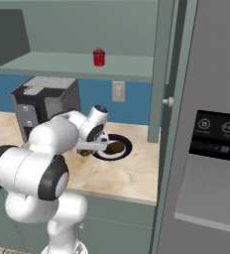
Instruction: Pick the avocado and bread from the counter and place them on the plate. Then pick the jam from the cabinet and place it next to the plate. Lastly close the cabinet door.
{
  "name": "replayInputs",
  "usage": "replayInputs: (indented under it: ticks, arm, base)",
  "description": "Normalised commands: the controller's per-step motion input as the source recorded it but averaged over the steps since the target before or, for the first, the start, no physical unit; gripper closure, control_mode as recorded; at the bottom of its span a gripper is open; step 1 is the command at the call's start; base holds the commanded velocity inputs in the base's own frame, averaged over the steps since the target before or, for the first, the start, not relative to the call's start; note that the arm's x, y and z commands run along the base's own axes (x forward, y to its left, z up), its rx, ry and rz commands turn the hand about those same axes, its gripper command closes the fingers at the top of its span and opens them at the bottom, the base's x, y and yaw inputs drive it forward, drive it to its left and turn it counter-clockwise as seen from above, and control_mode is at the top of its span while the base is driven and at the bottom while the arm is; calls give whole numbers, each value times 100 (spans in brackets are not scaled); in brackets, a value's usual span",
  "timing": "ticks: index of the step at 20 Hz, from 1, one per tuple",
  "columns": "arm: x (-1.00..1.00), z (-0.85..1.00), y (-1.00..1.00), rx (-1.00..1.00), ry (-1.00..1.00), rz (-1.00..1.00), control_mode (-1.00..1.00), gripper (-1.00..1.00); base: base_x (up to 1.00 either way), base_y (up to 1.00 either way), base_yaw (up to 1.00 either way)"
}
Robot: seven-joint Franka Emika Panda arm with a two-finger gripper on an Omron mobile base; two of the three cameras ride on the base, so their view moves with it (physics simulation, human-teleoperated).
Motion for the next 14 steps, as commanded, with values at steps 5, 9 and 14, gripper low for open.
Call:
replayInputs:
  ticks: [5,9,14]
  arm:
    - [52,3,-9,0,14,1,-100,100]
    - [42,-16,-30,0,0,5,-100,100]
    - [44,-35,-29,0,0,7,-100,100]
  base:
    - [0,0,0]
    - [0,0,0]
    - [0,0,0]
